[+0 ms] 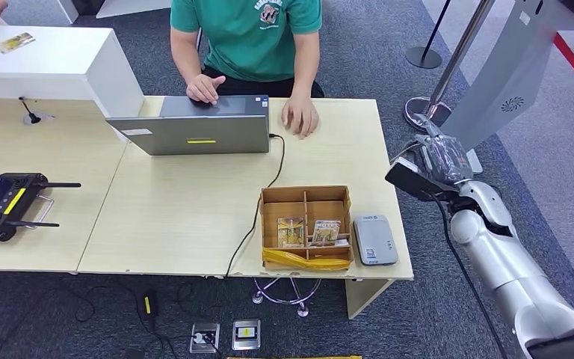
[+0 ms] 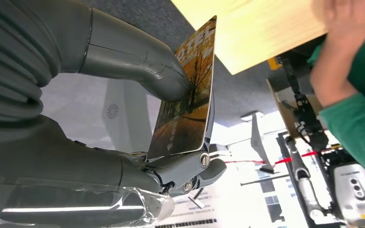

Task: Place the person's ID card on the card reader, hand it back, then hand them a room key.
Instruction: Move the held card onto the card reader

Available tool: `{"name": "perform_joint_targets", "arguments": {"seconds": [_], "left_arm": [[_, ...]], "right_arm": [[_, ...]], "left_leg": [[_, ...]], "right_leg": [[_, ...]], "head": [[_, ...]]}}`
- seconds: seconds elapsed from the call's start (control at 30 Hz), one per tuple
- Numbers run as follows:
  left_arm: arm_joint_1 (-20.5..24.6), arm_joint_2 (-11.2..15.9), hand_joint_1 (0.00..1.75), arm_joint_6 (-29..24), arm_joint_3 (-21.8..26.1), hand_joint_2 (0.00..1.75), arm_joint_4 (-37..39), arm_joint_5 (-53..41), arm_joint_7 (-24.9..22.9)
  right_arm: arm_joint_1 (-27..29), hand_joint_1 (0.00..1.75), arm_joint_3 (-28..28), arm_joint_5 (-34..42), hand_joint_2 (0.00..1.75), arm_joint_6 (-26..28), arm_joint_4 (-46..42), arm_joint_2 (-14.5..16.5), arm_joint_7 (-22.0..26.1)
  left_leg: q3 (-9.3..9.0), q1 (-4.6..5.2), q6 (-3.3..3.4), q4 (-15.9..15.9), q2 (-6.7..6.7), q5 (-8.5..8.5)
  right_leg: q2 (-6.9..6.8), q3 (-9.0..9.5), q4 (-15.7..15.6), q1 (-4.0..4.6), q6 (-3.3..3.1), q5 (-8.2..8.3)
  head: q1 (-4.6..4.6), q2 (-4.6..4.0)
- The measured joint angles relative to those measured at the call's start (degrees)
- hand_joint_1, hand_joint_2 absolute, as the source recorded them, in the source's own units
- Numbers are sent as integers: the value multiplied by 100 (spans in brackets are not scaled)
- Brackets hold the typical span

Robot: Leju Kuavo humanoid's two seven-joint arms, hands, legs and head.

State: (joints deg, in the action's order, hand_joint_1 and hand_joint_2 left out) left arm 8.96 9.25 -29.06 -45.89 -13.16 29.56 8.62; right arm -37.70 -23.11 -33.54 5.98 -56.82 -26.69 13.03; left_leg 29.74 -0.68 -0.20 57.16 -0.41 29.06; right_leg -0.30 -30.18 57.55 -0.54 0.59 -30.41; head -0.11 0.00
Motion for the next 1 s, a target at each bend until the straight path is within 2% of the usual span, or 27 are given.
{"name": "perform_joint_targets", "arguments": {"seconds": [0.17, 0.33, 0.87, 1.0], "left_arm": [[0, -30, 0, -69, 27, 0, 0, 98, -1], [2, -80, 0, -89, 81, 0, 0, 207, -1], [36, -177, 0, -103, 211, 0, 0, 313, -12], [39, -175, 0, 121, 243, 0, 0, 395, -177]], "right_arm": [[306, 175, 162, 4, 175, -44, -173, -160, 4], [452, 175, 149, -91, 175, -74, -181, -163, 109], [515, 175, -179, -151, 175, -321, 72, 314, 264], [611, 175, -215, -76, 175, -471, 95, 338, 222]], "left_leg": [[-1, -1, 0, -1, 3, 0], [1, -1, 0, -1, 4, -1], [2, -1, 0, -2, 1, -1], [1, 0, 0, -2, 2, -1]], "right_leg": [[1, 0, 2, 1, 0, 1], [3, 1, 3, 1, 2, 2], [0, 1, 4, 1, 1, 2], [1, 0, 4, 0, 2, 2]], "head": [[0, 0], [0, 0], [1, 0], [1, 0]]}}
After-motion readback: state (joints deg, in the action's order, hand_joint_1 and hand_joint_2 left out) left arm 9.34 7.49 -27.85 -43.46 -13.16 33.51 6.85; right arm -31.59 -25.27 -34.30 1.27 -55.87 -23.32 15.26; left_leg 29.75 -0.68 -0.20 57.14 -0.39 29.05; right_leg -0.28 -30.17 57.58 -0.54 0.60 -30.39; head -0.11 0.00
